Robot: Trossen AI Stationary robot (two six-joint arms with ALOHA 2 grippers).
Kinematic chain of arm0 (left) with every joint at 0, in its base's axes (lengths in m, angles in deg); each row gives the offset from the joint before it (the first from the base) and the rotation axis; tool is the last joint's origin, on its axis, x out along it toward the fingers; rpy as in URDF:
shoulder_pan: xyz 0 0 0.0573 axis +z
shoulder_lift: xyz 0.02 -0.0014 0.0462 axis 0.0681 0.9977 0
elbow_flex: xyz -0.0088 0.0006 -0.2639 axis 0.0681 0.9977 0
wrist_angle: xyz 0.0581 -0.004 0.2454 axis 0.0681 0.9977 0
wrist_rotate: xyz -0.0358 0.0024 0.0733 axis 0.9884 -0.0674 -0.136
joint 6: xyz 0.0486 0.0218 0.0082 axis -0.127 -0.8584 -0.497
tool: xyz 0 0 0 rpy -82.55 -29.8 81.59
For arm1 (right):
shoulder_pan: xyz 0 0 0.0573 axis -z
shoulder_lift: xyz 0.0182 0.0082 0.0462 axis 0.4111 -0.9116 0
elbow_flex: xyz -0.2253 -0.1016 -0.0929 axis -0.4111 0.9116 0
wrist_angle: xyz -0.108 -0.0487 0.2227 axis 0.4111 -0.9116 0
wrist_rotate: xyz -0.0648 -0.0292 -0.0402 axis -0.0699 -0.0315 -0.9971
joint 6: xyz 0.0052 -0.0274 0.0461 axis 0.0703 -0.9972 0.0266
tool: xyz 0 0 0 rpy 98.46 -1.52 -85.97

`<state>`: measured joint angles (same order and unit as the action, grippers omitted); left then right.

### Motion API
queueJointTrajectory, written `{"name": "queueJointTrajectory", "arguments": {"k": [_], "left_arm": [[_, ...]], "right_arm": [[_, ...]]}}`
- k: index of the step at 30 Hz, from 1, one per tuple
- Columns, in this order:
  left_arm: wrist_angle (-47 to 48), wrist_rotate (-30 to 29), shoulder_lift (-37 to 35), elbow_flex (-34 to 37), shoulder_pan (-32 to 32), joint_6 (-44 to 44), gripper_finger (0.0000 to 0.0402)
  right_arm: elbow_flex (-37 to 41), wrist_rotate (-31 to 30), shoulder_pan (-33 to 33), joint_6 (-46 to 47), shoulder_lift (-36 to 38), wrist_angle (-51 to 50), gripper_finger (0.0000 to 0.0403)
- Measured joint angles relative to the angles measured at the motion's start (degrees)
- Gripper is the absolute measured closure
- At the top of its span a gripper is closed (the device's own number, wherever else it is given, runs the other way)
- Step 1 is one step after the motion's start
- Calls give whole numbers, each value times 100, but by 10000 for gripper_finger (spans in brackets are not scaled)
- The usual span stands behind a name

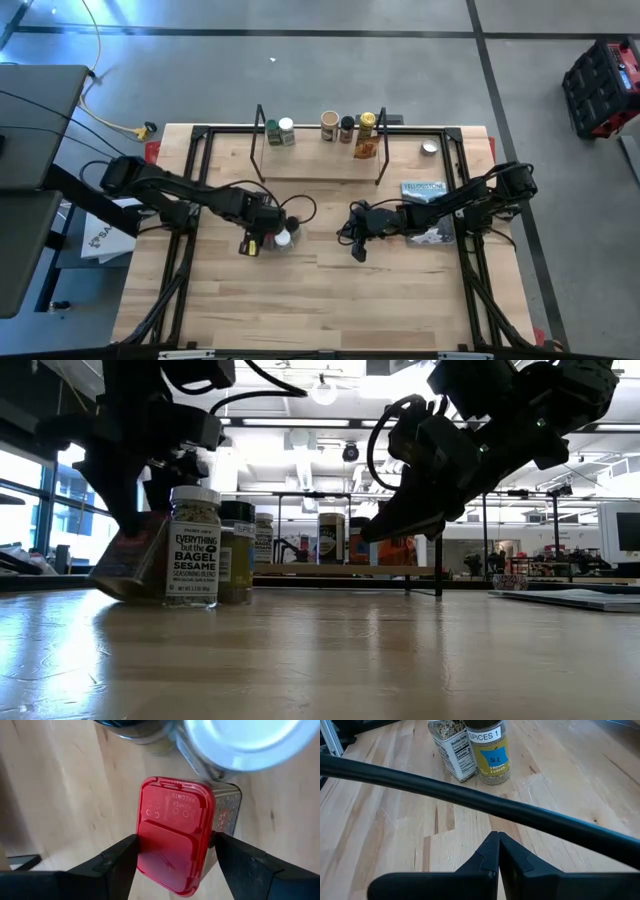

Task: Shelf spices
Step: Put the red seasoning can on the shelf

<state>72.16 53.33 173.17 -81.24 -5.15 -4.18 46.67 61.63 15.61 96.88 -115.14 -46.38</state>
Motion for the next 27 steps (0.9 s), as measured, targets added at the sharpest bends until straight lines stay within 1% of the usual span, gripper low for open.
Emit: {"name": "queueJointTrajectory", "arguments": {"k": [9,14,19,24,27], "left_arm": [[117,-20,-2,-8,-635,560,151],[224,-261,15,-206,-991,892,151],[269,-280,7,-343,-1257,1004,151],[302,-276,7,-348,-1396,900,151],[302,-339,7,-348,-1335,1133,150]], "right_arm": [[0,0,0,-22,0,-4,403],[0,0,0,-22,0,-6,403],[0,0,0,-22,0,-6,403],[0,0,0,-22,0,-6,403],[0,0,0,-22,0,-6,403]]}}
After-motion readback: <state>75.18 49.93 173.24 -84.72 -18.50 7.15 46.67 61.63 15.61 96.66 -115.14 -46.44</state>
